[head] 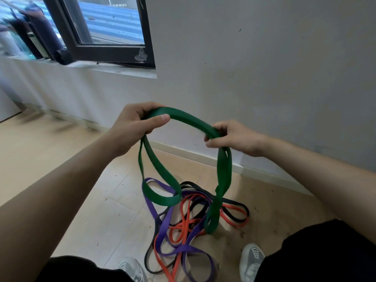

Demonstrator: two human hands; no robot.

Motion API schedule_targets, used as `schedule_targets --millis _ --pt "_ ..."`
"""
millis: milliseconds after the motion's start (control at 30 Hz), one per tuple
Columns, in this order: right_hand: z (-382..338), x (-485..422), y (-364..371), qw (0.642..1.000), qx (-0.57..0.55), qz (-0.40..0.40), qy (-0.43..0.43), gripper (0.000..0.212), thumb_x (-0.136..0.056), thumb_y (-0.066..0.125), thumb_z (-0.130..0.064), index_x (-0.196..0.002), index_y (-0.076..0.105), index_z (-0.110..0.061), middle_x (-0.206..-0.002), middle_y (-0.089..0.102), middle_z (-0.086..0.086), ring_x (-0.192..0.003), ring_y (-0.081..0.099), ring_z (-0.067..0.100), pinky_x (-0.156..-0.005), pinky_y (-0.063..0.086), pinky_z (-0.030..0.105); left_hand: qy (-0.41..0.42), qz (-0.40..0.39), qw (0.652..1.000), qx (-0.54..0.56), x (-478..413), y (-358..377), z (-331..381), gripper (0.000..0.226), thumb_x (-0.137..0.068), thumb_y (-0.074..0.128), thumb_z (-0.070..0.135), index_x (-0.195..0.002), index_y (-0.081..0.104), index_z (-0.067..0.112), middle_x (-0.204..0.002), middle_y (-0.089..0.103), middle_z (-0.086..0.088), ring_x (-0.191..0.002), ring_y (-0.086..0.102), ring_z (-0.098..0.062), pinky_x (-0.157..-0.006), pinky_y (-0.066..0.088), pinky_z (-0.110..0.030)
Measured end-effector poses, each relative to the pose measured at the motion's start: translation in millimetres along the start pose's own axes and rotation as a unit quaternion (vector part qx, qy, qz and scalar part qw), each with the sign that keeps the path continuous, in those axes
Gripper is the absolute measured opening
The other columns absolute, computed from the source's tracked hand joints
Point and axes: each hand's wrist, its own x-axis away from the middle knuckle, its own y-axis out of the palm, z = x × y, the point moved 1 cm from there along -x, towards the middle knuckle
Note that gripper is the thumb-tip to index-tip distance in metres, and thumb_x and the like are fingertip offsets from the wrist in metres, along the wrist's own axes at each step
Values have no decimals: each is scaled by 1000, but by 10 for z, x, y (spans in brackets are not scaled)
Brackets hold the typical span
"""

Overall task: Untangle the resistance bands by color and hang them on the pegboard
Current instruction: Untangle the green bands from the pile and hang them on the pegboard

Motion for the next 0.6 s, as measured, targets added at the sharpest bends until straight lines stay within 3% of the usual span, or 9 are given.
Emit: schedule_targets --millis 67,133,233,300,400,600 --pt "-72 46 -90 999 -5 42 -27 20 -88 75 -20 -104 73 -10 -97 72 18 -88 68 31 -86 56 45 -18 -11 1000 -19 30 -32 -51 20 -85 72 31 -102 76 21 -70 52 7 -66 44 -10 -65 36 -24" --pt "-169 106 -147 996 -26 66 -50 31 -83 78 -28 -108 73 -9 -106 69 27 -94 69 37 -95 52 52 -33 -24 999 -31 47 -25 -92 19 -83 75 28 -101 75 21 -69 56 11 -67 48 -7 -65 39 -22" --pt "-342 170 -210 987 -47 117 -97 31 -83 76 -27 -110 71 -12 -93 73 12 -86 70 20 -90 57 43 -54 -51 997 -19 47 29 -109 24 -81 79 22 -103 74 16 -70 60 7 -69 54 -9 -67 46 -24" --pt "-453 193 -224 978 -62 151 -130 28 -86 76 -23 -112 69 -12 -93 75 3 -90 72 21 -88 59 38 -59 -70 996 -14 47 90 -85 33 -78 84 24 -108 73 14 -72 58 -1 -72 54 -14 -71 49 -28" --pt "-560 197 -166 970 -62 173 -156 27 -89 74 -24 -113 67 -15 -97 75 1 -95 72 24 -88 59 35 -42 -72 996 -1 14 197 23 36 -82 81 31 -112 72 14 -68 57 5 -69 56 -12 -70 51 -26" --pt "-519 135 -44 985 10 93 -144 38 -92 71 -24 -125 55 -13 -102 72 8 -85 70 16 -79 58 34 -13 -56 997 49 -84 376 179 34 -85 75 33 -104 70 5 -68 53 0 -65 53 -16 -66 45 -33"
